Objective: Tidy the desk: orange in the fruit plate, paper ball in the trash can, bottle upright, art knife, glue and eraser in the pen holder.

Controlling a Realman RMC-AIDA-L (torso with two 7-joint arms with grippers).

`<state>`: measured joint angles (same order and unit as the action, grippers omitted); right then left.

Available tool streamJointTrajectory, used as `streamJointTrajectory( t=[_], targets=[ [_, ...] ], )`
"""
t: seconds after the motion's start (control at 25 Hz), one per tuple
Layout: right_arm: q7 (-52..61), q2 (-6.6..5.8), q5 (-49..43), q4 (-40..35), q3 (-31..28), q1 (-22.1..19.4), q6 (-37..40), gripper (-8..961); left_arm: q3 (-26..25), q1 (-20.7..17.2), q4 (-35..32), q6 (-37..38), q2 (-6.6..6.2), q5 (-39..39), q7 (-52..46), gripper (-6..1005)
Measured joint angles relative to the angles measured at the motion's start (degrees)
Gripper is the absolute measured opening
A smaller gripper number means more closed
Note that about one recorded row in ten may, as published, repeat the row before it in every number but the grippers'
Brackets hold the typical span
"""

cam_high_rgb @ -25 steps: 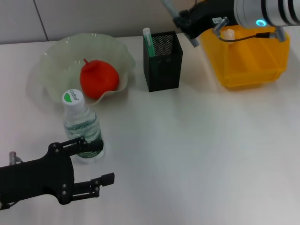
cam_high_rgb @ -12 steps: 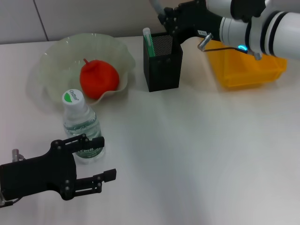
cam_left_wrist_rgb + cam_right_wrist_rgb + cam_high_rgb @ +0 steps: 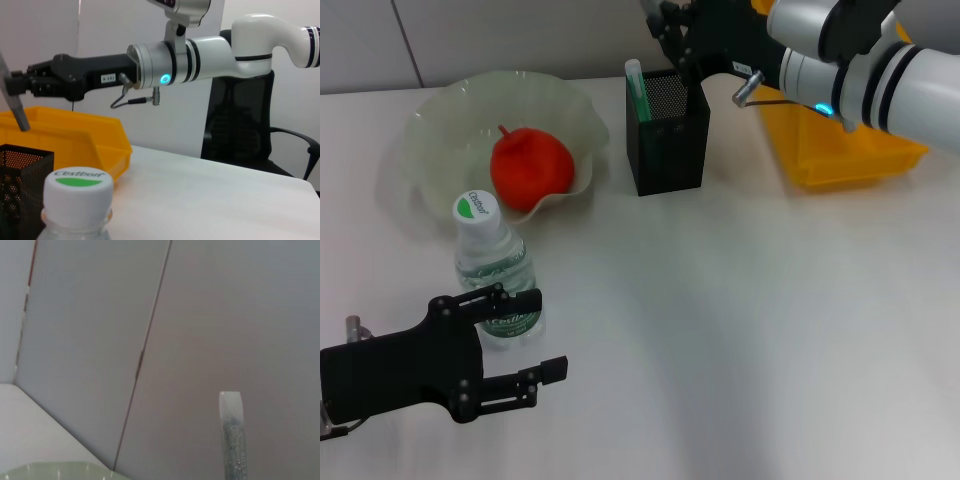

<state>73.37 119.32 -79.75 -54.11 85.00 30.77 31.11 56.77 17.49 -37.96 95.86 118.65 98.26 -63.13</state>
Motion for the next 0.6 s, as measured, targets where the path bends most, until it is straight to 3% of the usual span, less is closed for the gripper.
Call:
streamJointTrajectory(
  t=[0.4, 0.6],
  targets=[
    [-4.7, 0.05, 4.5, 6.7, -2.2, 2.9, 1.8, 129, 0.1, 0.6, 0.2, -0.7, 0.00, 0.0, -0.1, 786],
    [-7.7, -0.02, 7.2, 12.2, -7.0, 4.9, 7.7, 132, 0.1, 0.9, 0.7, -0.9, -0.08, 0.0, -0.1, 786]
  ],
)
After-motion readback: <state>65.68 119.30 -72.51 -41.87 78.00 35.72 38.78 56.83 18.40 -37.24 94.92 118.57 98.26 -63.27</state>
